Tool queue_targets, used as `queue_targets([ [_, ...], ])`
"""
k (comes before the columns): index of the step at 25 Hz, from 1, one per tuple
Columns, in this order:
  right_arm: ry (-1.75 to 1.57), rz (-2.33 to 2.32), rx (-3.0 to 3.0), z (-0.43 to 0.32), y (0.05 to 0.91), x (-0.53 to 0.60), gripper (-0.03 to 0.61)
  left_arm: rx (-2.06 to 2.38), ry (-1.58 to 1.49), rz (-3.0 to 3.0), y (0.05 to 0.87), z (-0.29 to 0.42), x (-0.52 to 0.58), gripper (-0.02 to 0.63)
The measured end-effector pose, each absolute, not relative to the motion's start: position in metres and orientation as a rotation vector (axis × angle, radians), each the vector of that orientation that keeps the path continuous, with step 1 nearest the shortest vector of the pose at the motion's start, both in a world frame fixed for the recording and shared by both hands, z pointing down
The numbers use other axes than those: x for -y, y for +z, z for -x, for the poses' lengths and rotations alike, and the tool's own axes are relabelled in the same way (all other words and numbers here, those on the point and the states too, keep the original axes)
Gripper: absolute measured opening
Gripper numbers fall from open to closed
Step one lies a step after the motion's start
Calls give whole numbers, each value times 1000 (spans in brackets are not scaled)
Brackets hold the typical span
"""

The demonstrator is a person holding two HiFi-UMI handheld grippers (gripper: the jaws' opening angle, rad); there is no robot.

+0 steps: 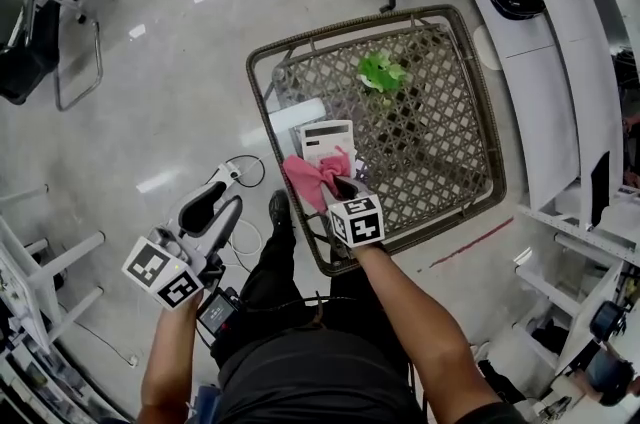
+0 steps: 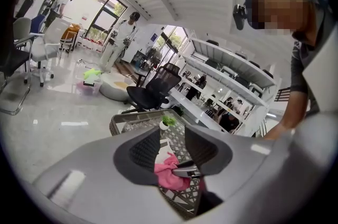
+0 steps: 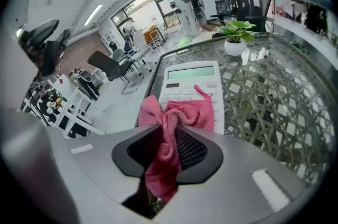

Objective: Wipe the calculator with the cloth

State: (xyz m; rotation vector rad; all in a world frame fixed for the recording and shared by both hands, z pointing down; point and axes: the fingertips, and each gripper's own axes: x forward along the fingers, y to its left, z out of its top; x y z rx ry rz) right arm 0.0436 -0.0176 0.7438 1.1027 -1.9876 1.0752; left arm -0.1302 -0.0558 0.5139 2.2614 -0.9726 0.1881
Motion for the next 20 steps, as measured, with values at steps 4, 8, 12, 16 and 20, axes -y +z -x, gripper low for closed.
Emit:
queue_targets([
  [4, 1104, -1155, 1961, -66, 745, 14, 86, 957, 197, -2268, 514, 120, 56, 195],
  [8, 1125, -1207, 1936, -86, 746, 14, 86, 944, 203, -2273, 514, 112, 56, 195],
  [12, 1133, -1241, 1920, -99, 744, 17, 86, 933, 207, -2275, 514, 107, 57, 195],
  [16, 1174, -1292, 1906, -113, 744, 24, 86, 930, 210, -2275, 515, 102, 57, 195],
  [20, 1186, -1353, 1898, -126, 741, 42, 86, 929, 211, -2272, 516, 100, 57, 195],
])
